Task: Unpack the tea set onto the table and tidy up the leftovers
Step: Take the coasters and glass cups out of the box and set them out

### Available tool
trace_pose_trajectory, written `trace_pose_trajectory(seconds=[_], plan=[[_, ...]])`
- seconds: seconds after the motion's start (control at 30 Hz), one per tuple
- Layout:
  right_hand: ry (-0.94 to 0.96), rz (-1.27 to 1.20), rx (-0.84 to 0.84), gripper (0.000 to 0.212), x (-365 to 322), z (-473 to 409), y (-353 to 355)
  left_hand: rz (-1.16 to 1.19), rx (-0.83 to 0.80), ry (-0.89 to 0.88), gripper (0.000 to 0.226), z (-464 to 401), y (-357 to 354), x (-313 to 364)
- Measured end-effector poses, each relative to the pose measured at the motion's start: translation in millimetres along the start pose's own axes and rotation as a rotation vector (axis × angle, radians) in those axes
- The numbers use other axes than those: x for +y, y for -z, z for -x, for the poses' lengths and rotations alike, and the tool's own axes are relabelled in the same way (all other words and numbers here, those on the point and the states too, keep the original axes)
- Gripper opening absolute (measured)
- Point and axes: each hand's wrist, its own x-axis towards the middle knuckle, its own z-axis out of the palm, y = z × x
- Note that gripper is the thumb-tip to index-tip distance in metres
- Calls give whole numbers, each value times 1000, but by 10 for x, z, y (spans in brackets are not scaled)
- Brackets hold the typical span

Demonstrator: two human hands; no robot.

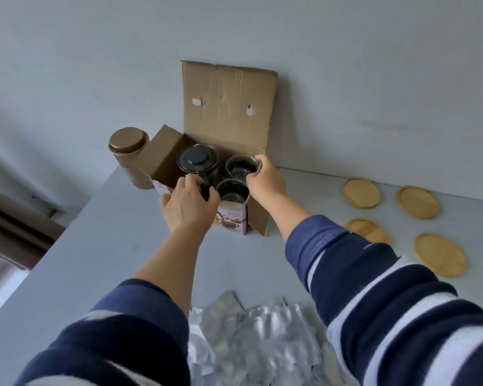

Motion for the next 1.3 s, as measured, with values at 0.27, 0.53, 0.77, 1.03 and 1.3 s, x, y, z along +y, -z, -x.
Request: trace_pose_trajectory(seconds=[0.27,0.53,0.77,1.03,1.3], plan=[[50,318,-7,43,-94,-244,81,-257,-114,-192,67,-202,28,248],[-70,813,-175,99,-412,-435,49,-424,-597,-87,109,-497,176,484],[-65,737,-54,96,-345,-426,-55,-364,-570,-74,91,-485,49,466],[0,424,2,108,-500,-287,189,-314,-434,-107,89,-403,80,377],[-45,-34,107,88,-405,-35,982,-105,-234,-106,92,-356,428,735]])
